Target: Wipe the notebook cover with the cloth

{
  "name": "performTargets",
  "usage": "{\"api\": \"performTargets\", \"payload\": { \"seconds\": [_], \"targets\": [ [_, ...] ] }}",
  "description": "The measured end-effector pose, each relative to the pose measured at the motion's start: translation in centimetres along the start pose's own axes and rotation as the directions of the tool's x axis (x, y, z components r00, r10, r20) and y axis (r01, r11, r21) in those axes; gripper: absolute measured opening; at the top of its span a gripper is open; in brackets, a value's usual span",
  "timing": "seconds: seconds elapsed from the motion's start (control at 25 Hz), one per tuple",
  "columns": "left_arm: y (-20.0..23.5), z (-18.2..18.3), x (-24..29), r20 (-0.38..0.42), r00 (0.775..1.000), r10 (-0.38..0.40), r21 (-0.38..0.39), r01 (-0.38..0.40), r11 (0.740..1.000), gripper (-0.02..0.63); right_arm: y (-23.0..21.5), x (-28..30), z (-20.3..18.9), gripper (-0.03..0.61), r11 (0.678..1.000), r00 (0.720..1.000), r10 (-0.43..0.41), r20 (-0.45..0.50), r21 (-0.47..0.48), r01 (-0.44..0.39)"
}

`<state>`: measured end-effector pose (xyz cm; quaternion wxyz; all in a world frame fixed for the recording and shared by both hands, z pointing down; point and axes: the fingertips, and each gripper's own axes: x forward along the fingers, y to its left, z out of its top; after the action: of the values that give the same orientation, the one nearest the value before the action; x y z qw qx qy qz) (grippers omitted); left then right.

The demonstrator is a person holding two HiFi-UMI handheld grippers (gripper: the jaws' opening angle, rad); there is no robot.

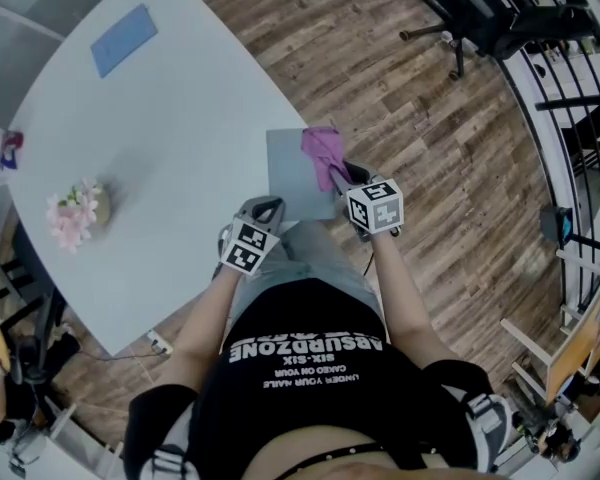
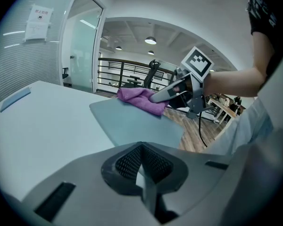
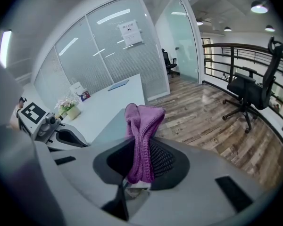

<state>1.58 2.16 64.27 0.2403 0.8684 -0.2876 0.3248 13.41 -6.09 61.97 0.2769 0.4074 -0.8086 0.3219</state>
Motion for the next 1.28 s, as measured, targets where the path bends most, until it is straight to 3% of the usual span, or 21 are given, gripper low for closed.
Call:
{"api": "performTargets", "payload": {
  "seconds": [0.6, 1.12, 1.28],
  "targets": [
    [0.1, 0.1, 0.1, -0.027, 1.0, -0.005, -0.047, 0.003, 0.999, 0.017, 1.2, -1.9, -3.0, 0.086, 0.987, 0.998, 0.022, 0.051, 0.16, -0.03],
    [0.1, -0.1, 0.1, -0.047, 0.999, 0.009, -0.06, -0.012, 0.998, 0.017, 3.6, -3.6, -6.6, 0.086, 0.976, 0.996, 0.092, 0.022, 0.195, -0.094],
    [0.2, -0.2, 0.2, -0.091, 0.996, 0.009, -0.005, -0.01, 1.0, 0.017, 3.9, -3.4, -6.5, 0.087, 0.98, 0.997, 0.073, 0.017, 0.183, -0.075]
  ]
}}
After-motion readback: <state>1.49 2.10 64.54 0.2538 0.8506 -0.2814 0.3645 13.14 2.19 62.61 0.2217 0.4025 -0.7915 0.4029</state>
